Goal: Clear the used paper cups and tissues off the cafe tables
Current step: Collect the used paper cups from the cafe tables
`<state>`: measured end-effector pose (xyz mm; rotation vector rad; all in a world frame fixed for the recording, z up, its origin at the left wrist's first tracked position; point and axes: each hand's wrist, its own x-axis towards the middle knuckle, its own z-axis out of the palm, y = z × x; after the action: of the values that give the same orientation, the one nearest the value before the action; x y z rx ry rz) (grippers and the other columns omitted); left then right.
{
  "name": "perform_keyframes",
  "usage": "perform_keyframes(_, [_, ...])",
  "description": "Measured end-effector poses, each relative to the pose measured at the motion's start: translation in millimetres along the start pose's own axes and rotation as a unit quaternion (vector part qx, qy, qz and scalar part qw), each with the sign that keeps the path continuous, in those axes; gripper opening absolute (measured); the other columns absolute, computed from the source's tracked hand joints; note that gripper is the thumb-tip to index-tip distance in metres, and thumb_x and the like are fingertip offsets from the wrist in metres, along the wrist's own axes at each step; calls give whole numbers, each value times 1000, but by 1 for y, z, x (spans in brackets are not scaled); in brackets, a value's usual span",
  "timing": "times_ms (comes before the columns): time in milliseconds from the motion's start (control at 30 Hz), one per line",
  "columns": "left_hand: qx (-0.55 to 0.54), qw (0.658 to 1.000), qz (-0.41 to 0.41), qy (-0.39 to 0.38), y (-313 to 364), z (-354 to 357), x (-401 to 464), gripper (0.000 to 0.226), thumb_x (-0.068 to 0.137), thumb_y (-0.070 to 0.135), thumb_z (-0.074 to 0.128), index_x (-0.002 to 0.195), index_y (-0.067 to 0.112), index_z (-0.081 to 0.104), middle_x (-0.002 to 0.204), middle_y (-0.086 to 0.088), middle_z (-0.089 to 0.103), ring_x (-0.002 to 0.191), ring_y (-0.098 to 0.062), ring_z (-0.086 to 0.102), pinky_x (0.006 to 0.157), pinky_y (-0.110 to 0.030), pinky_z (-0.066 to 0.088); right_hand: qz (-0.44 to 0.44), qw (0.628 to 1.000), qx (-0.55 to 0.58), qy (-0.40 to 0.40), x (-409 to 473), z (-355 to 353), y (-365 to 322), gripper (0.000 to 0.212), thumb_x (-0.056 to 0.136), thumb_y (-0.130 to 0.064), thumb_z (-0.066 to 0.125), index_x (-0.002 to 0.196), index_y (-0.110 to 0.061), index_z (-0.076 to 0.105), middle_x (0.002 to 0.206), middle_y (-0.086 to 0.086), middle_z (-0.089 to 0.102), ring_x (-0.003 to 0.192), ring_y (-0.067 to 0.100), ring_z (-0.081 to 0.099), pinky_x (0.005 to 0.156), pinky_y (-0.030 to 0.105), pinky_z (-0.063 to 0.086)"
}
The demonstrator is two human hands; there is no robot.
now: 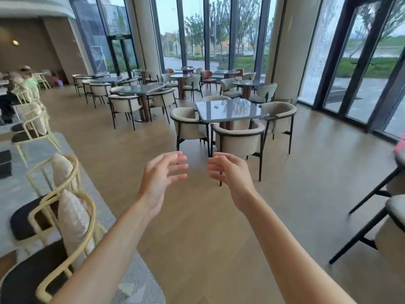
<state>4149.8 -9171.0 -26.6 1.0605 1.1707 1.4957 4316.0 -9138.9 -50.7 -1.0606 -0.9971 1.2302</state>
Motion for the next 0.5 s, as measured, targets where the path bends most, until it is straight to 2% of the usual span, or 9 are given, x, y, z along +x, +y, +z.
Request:
perform_keyframes(333, [20,996,20,84,-21,26,175,21,101,13,51,107,4,69,114,-19,72,98,-26,70,96,-53,55,28,997,2,-72,205,23,4,13,96,-6,57,103,-10,67,99,13,70,88,22,65,83,37,57])
perform_keyframes(500, [14,993,42,110,-34,20,277,23,102,14,51,113,2,68,114,-18,72,105,-30,71,93,-51,57,22,993,-22,-113,307,63,17,21,98,-9,55,115,-3,67,115,21,71,95,26,68,86,38,59])
